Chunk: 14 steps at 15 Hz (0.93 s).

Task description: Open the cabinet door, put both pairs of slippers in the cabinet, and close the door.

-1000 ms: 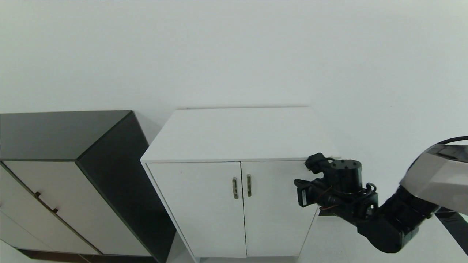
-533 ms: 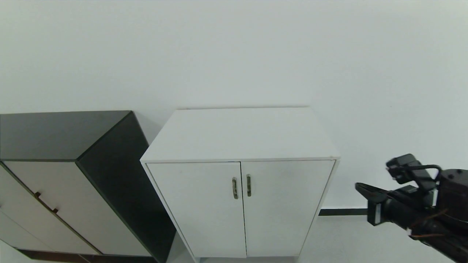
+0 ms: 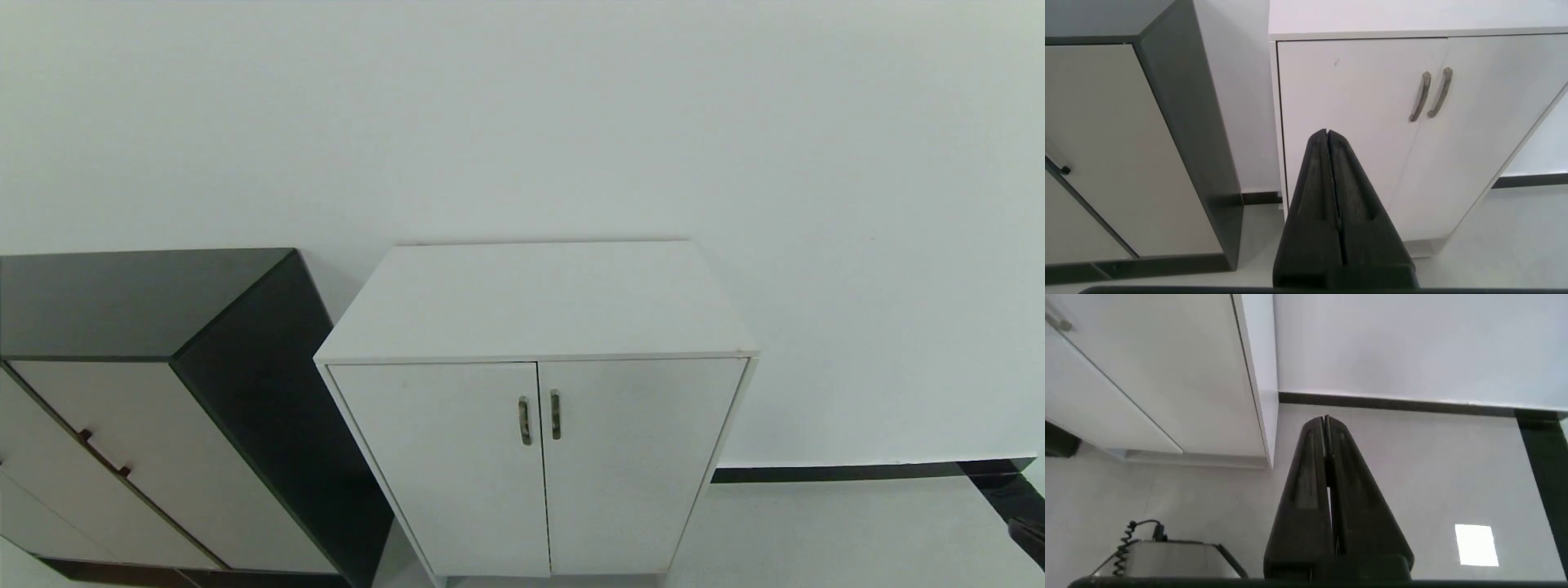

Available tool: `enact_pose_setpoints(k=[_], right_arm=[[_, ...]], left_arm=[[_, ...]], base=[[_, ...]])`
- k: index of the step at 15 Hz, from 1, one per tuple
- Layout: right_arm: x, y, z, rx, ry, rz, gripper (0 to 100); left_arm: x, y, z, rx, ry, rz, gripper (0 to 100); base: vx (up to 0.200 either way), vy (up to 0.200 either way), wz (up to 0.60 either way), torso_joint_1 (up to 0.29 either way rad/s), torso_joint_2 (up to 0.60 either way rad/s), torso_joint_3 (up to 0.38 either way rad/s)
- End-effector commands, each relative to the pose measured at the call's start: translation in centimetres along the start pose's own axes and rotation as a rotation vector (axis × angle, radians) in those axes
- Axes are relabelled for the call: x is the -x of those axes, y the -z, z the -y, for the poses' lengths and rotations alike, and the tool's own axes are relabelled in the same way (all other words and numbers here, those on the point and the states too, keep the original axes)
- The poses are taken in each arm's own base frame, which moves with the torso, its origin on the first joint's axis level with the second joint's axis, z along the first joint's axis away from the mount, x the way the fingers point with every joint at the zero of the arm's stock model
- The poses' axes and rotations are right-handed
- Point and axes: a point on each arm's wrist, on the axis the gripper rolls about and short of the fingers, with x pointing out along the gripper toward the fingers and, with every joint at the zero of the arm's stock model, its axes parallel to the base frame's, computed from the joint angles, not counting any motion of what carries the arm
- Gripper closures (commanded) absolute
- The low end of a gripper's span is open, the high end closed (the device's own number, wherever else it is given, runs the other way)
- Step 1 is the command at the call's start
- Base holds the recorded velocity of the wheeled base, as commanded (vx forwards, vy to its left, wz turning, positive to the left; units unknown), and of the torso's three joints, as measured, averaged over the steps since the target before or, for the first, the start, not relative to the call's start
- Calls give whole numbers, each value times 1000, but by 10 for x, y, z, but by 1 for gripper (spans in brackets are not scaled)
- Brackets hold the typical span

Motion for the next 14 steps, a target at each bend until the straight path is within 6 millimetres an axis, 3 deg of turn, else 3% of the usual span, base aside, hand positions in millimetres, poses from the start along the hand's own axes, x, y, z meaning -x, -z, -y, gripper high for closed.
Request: enact_pose_setpoints(k=[1, 3, 5, 8, 12, 14], right_arm=[[61, 22, 8, -30, 25, 146, 100], [76, 33, 9, -40, -1, 192, 100], [79, 46, 8, -46, -6, 232, 100], [66, 66, 5, -103, -30, 200, 100], [64, 68, 4, -77, -63, 197, 100], [63, 67, 2, -90, 54, 172, 100]], left_arm=[[0, 0, 0, 0, 1, -1, 100], [0, 0, 0, 0, -1, -1, 100], [0, 0, 0, 2, -1, -1, 100], [0, 0, 0, 0, -1, -1, 100], [0, 0, 0, 2, -1, -1, 100], [0, 0, 0, 2, -1, -1, 100]], base=[[0, 0, 0, 0, 0, 0], [0, 0, 0, 0, 0, 0], [0, 0, 0, 0, 0, 0], [0, 0, 0, 0, 0, 0], [0, 0, 0, 0, 0, 0], [0, 0, 0, 0, 0, 0]])
